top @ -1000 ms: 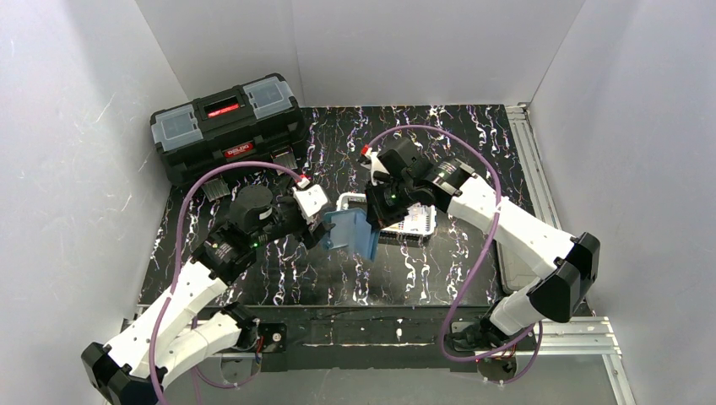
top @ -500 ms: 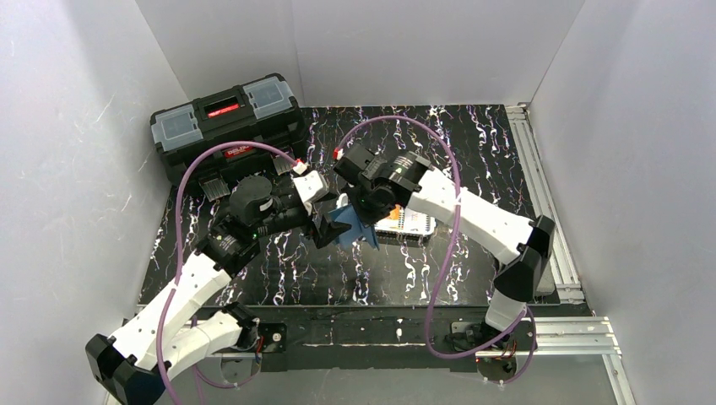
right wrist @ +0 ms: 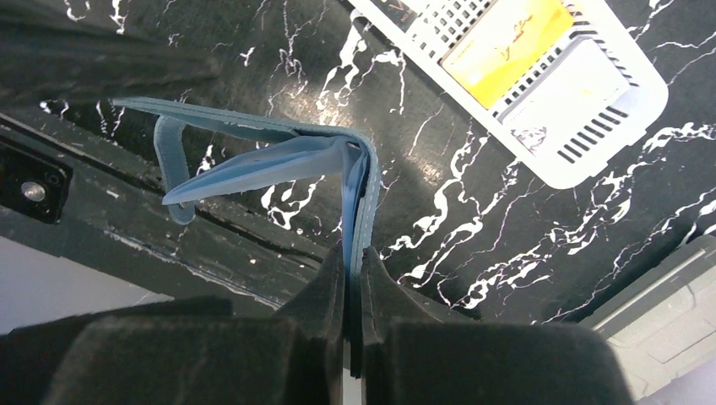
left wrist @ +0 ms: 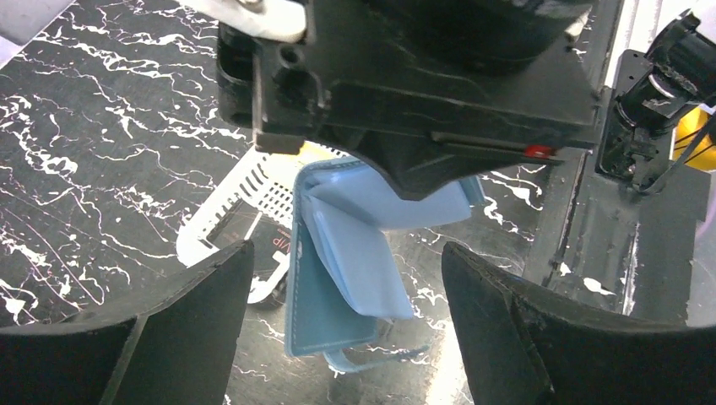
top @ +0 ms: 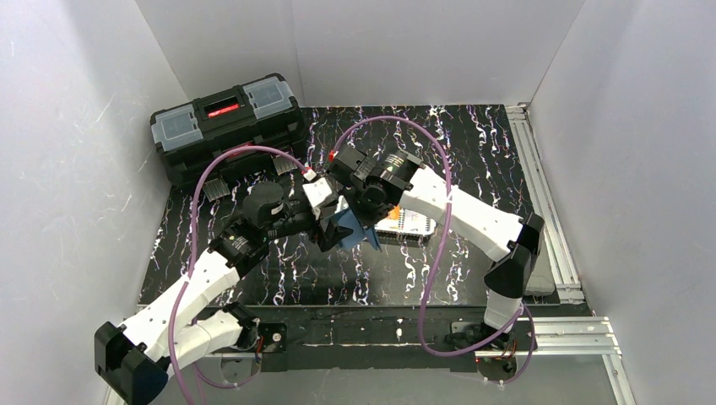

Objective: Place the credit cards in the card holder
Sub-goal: Turn over the card slot in the card holder, then place the card holder at the corner of the board.

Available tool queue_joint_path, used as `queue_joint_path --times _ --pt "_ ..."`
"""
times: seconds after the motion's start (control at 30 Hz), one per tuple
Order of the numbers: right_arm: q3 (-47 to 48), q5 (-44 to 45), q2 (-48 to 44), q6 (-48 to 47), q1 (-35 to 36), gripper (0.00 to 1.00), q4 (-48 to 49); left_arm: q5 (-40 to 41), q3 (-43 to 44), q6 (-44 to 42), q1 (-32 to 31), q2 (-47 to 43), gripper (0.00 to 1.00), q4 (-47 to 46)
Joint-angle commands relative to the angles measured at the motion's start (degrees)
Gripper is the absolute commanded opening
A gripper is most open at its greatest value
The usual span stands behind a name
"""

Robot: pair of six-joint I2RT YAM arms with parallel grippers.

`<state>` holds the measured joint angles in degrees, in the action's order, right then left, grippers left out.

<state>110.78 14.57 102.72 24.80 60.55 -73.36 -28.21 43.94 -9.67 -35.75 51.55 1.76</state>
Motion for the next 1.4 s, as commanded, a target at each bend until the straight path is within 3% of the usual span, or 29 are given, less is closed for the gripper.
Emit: queue_joint_path --times 0.0,0.23,0.47,0.7,1.07,1.37 --pt "0.6 -4.2 -3.2 -1.2 0.4 0.01 1.4 1.3 -0.2 -1.7 -0.3 1.1 0.80 -3.1" --pt "-9.0 -16.5 -10.1 -3.8 -1.4 0.01 10.8 4.0 -0.2 -7.6 0.0 1.2 0.71 2.2" --pt "-20.5 -31.2 -17.0 -4.5 -5.7 0.01 21.1 -6.9 0.6 -11.5 1.6 -1.7 0.64 10.6" --pt "-26.0 -42.8 -18.2 -6.8 -7.6 0.01 26.9 -13.9 1.2 -18.5 1.7 -2.3 0.66 17.9" --pt "-32.8 -48.9 -14.1 -9.3 -9.4 0.01 30.3 -14.6 -4.0 -32.9 2.7 -2.0 0.66 24.2" --pt "-38.1 -50.3 -10.2 -11.3 -9.7 0.01 35.9 -15.0 -10.1 -42.2 2.8 1.4 0.66 20.7"
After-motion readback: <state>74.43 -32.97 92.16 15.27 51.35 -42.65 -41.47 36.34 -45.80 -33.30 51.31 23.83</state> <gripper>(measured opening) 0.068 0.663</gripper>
